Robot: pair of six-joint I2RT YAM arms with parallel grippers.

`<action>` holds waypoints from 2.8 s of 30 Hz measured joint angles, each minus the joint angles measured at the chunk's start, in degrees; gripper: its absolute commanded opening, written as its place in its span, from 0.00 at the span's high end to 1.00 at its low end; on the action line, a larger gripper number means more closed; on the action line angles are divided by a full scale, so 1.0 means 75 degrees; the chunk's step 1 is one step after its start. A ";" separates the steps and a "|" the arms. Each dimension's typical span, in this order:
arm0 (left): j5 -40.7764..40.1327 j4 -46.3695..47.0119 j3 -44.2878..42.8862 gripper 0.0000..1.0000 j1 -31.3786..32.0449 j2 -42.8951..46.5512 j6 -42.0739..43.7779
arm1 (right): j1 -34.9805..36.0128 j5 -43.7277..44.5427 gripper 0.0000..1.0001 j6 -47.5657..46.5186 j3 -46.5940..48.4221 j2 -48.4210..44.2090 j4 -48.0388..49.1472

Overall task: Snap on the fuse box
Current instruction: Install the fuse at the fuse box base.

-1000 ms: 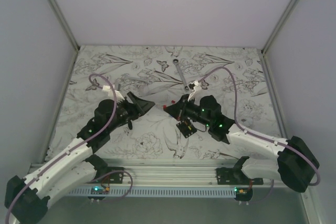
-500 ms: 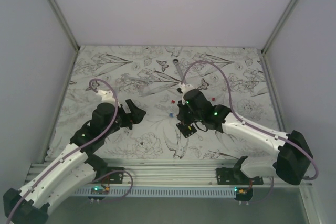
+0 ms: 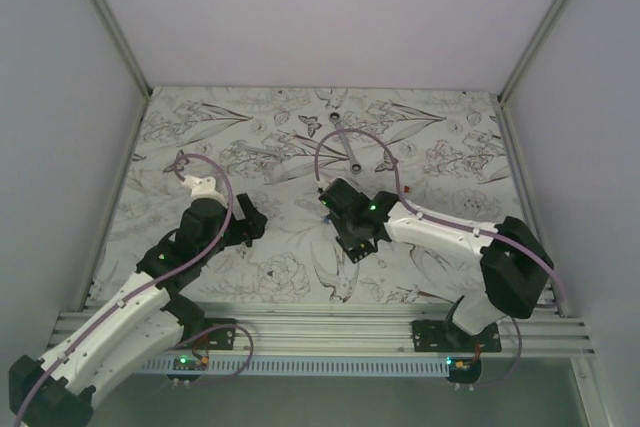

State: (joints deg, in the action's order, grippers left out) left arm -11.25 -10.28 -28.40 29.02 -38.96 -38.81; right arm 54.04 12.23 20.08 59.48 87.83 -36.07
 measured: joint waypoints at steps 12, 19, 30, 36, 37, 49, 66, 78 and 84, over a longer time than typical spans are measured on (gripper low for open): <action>-0.0498 -0.0318 0.0000 0.00 -0.0020 0.0297 -0.0015 | 0.0015 0.0376 1.00 -0.0178 0.0472 0.0854 -0.0388; -0.0536 -0.0414 0.0000 0.00 -0.0020 0.0303 -0.0020 | 0.0015 0.0495 1.00 -0.0221 0.0650 0.1035 -0.0472; -0.0583 -0.0420 0.0000 0.00 -0.0029 0.0303 -0.0020 | 0.0015 0.0615 1.00 -0.0370 0.0845 0.1396 -0.0493; -0.0603 -0.0423 0.0000 0.00 -0.0029 0.0303 -0.0020 | 0.0020 0.0688 1.00 -0.0393 0.0845 0.1454 -0.0516; -0.0612 -0.0423 0.0000 0.00 -0.0029 0.0303 -0.0020 | 0.0020 0.0708 1.00 -0.0393 0.0845 0.1454 -0.0519; -0.0635 -0.0437 0.0000 0.00 -0.0029 0.0303 -0.0020 | 0.0090 0.0764 1.00 -0.0414 0.0973 0.1606 -0.0659; -0.0635 -0.0440 0.0000 0.00 -0.0029 0.0303 -0.0020 | 0.0128 0.0822 1.00 -0.0455 0.1078 0.1778 -0.0868; -0.0635 -0.0440 0.0000 0.00 -0.0035 0.0303 -0.0023 | 0.0172 0.0848 1.00 -0.0597 0.1256 0.1953 -0.0938; -0.0635 -0.0440 0.0000 0.00 -0.0035 0.0303 -0.0023 | 0.0172 0.0848 1.00 -0.0597 0.1326 0.1964 -0.0935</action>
State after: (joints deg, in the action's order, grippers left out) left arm -16.01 -13.58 -28.40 28.75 -36.69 -38.98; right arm 55.33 18.59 15.59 69.43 102.56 -43.09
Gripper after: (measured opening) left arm 0.997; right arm 0.025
